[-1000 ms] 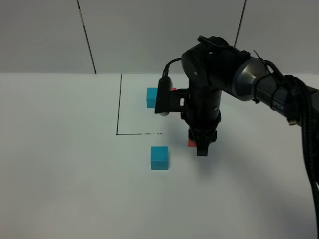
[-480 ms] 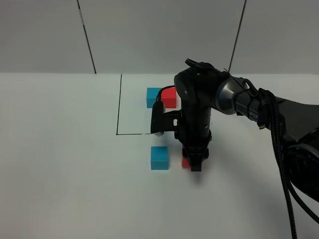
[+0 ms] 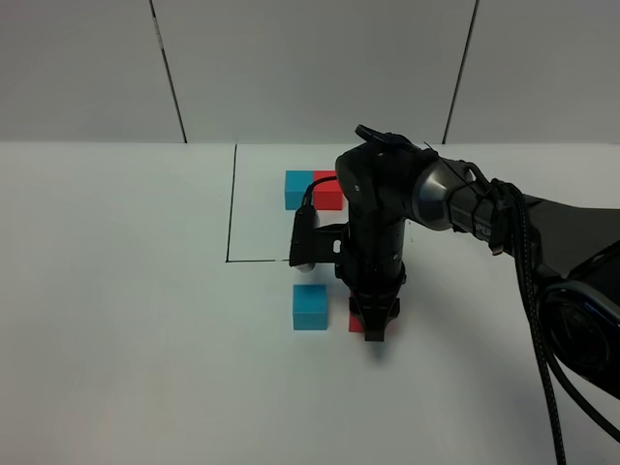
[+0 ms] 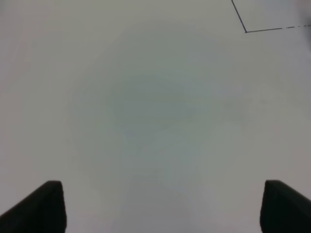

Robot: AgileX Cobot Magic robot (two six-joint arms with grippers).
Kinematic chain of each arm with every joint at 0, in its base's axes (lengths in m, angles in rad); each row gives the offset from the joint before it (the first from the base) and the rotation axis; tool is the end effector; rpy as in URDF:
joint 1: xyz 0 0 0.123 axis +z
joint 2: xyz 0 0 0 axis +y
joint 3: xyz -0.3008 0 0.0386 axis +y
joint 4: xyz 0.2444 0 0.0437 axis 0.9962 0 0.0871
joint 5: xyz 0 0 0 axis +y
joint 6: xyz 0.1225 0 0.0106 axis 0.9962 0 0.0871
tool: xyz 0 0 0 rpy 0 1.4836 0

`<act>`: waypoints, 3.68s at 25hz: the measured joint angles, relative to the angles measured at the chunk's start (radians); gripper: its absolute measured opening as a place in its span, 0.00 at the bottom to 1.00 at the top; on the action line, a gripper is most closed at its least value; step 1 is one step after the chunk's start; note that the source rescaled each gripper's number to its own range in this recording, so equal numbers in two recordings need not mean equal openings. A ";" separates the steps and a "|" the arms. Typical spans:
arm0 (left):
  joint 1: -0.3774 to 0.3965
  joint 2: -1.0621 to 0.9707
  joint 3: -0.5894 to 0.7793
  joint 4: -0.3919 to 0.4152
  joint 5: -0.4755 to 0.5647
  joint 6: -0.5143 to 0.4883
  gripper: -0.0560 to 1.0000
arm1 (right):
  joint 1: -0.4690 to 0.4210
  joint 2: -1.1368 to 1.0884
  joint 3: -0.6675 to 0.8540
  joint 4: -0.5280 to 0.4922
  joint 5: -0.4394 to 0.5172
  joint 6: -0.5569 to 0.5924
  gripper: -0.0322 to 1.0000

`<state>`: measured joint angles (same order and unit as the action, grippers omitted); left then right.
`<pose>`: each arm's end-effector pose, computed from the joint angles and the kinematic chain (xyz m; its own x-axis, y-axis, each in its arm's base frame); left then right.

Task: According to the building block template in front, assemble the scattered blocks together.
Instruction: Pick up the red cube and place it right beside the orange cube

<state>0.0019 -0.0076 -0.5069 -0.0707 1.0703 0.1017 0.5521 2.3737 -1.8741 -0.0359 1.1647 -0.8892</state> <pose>-0.0003 -0.0076 0.2622 -0.4461 0.0667 -0.8925 0.0838 0.9960 0.0325 0.4089 0.2471 0.1026 -0.1151 -0.9929 0.0297 -0.9933 0.1147 -0.0156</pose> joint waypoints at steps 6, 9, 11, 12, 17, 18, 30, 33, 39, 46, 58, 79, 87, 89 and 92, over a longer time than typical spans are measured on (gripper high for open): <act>0.000 0.000 0.000 0.000 0.000 0.001 0.71 | 0.012 0.001 -0.001 -0.003 -0.013 0.016 0.03; 0.000 0.000 0.000 0.000 0.000 0.001 0.71 | 0.018 0.001 -0.001 -0.003 -0.023 0.019 0.03; 0.000 0.000 0.000 0.000 0.000 0.001 0.71 | 0.020 0.001 -0.001 0.001 -0.033 0.020 0.03; 0.000 0.000 0.000 0.000 0.000 0.001 0.71 | 0.020 0.001 -0.001 0.002 -0.035 0.020 0.03; 0.000 0.000 0.000 0.000 0.000 0.000 0.71 | 0.020 0.001 -0.001 0.004 -0.040 0.020 0.03; 0.000 0.000 0.000 0.000 0.000 0.000 0.71 | 0.020 0.001 -0.001 0.005 -0.040 0.020 0.03; 0.000 0.000 0.000 0.000 0.000 0.000 0.71 | 0.026 0.002 -0.001 0.005 -0.055 0.008 0.03; 0.000 0.000 0.000 0.000 0.000 0.000 0.71 | 0.031 0.003 -0.001 0.010 -0.069 0.004 0.03; 0.000 0.000 0.000 0.000 0.000 0.000 0.71 | 0.031 0.005 -0.001 0.013 -0.070 0.004 0.03; 0.000 0.000 0.000 0.000 0.000 0.000 0.71 | 0.031 0.005 -0.001 0.013 -0.071 0.004 0.03; 0.000 0.000 0.000 0.000 0.000 -0.001 0.71 | 0.031 0.005 -0.001 0.013 -0.072 0.003 0.03; 0.000 0.000 0.000 0.000 0.000 -0.001 0.71 | 0.031 0.006 -0.001 0.025 -0.086 0.001 0.03; 0.000 0.000 0.000 0.000 0.000 -0.001 0.71 | 0.031 0.007 -0.001 0.028 -0.088 0.000 0.03; 0.000 0.000 0.000 0.000 0.000 0.000 0.71 | 0.031 0.007 -0.001 0.036 -0.091 0.000 0.03; 0.000 0.000 0.000 0.000 0.000 0.000 0.71 | 0.031 0.008 -0.001 0.036 -0.093 0.000 0.03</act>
<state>0.0019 -0.0076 -0.5069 -0.0707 1.0703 0.1017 0.5827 2.3814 -1.8752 0.0000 1.0718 -0.8892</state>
